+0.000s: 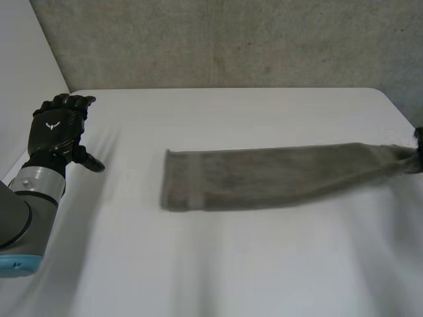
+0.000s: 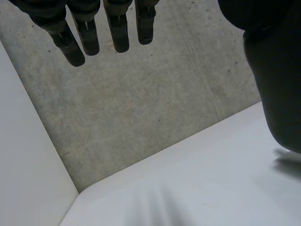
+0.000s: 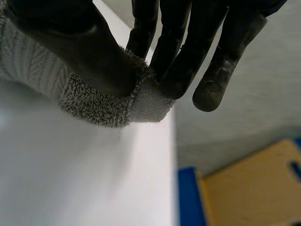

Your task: Fold the towel.

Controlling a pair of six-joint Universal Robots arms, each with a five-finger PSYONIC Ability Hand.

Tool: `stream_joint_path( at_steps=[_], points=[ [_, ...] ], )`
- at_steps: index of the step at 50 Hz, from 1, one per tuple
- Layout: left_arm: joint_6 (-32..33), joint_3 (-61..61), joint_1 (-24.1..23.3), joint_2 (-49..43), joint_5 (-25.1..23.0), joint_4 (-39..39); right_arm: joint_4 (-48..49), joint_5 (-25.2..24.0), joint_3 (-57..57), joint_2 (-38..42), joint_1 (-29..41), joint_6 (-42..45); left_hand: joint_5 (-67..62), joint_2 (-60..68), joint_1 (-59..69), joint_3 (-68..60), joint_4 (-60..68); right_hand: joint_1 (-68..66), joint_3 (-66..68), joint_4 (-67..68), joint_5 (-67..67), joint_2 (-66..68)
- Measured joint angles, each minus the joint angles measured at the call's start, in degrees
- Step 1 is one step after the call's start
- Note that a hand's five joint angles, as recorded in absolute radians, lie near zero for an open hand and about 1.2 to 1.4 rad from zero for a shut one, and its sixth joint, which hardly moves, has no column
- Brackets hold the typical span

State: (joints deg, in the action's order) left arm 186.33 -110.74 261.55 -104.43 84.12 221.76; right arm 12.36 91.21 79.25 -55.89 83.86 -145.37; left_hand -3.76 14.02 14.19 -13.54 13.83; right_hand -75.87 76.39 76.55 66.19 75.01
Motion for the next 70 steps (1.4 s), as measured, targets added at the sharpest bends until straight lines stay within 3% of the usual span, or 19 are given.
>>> stream_joint_path(
  at_steps=[5, 11, 17, 25, 26, 31, 33, 35, 47, 54, 60, 62, 65, 70],
  points=[
    [0.0, 0.0, -0.1, 0.0, 0.0, 0.0, 0.3, 3.8, -4.5, -2.0, 5.5, 4.2, 0.0, 0.0, 0.0, 0.0, 0.0, -0.2, 0.0, 0.0, 0.0, 0.0],
    [0.1, -0.2, -0.4, 0.1, 0.0, 0.0, 0.6, 5.2, -11.2, -1.6, 22.7, 5.5, 0.0, 0.0, 0.0, 0.0, 0.0, -0.2, 0.6, 0.0, 0.2, 0.1],
    [0.1, -0.4, -0.6, 0.2, 0.0, 0.0, 0.5, 4.5, -16.8, 5.4, 42.1, 5.8, 0.0, 0.0, 0.0, 0.0, 0.0, -0.2, 0.6, 0.0, 0.2, 0.1],
    [0.2, -0.5, -0.6, 0.1, -0.1, 0.0, 0.2, 2.7, -19.6, 14.4, 53.7, 6.0, 0.0, 0.0, 0.0, 0.0, 0.0, -0.3, 0.6, 0.0, 0.2, 0.1],
    [0.2, -0.5, -0.6, 0.0, -0.1, 0.0, 0.2, 2.5, -19.6, 14.7, 53.9, 6.0, 0.0, 0.0, 0.0, 0.0, 0.0, 0.7, -0.3, -1.0, -0.3, -0.8],
    [0.3, -0.5, -0.7, 0.0, -0.1, 0.0, 0.0, -0.6, -18.9, 15.9, 54.3, 6.3, 0.0, 0.0, 0.0, 0.0, 0.0, 49.5, -47.1, -48.3, -50.4, -49.9],
    [0.3, -0.5, -0.7, 0.0, -0.1, 0.0, -0.1, -1.2, -18.4, 15.1, 54.0, 6.2, 0.0, 0.0, 0.0, 0.0, 0.0, 59.3, -59.4, -60.0, -61.9, -59.4],
    [0.3, -0.5, -0.7, 0.0, -0.1, 0.0, -0.3, -1.6, -17.4, 13.5, 53.4, 6.0, 0.0, 0.0, 0.0, 0.0, 0.0, 61.9, -62.3, -61.8, -62.8, -61.0],
    [0.4, -0.6, -1.1, 0.0, -0.2, 0.0, -0.9, -2.0, -1.2, -1.9, 40.5, 1.2, 0.0, 0.0, 0.0, 0.0, 0.0, 62.7, -62.3, -61.8, -62.8, -61.0],
    [0.5, -0.7, -1.6, -0.1, -0.2, 0.0, -0.5, -3.2, 10.3, -4.9, 31.1, -0.9, 0.0, 0.0, 0.0, 0.0, 0.0, 56.3, -57.6, -57.6, -56.3, -55.9],
    [0.5, -0.7, -2.2, -0.2, -0.2, 0.0, 0.4, -6.1, 15.4, -2.9, 26.3, -0.8, 0.0, 0.0, 0.0, 0.0, 0.0, 32.0, -32.5, -32.7, -32.5, -30.6],
    [0.5, -0.7, -2.3, -0.3, -0.2, 0.0, 1.0, -6.6, 15.5, -1.6, 25.5, -0.5, 0.0, 0.0, 0.0, 0.0, 0.0, 17.0, -16.9, -17.0, -16.3, -16.1],
    [0.5, -0.8, -2.4, -0.3, -0.1, 0.0, 1.5, -6.5, 15.0, -0.6, 25.0, -0.2, 0.0, 0.0, 0.0, 0.0, 0.0, 12.0, -1.8, -1.7, -1.8, -7.9],
    [0.4, -0.9, -2.4, -0.1, 0.0, 0.0, 1.8, -5.3, 13.2, -1.3, 24.8, 0.2, 0.0, 0.0, 0.0, 0.0, 0.0, 11.5, -0.1, -0.1, -0.3, -5.8]
  ],
)
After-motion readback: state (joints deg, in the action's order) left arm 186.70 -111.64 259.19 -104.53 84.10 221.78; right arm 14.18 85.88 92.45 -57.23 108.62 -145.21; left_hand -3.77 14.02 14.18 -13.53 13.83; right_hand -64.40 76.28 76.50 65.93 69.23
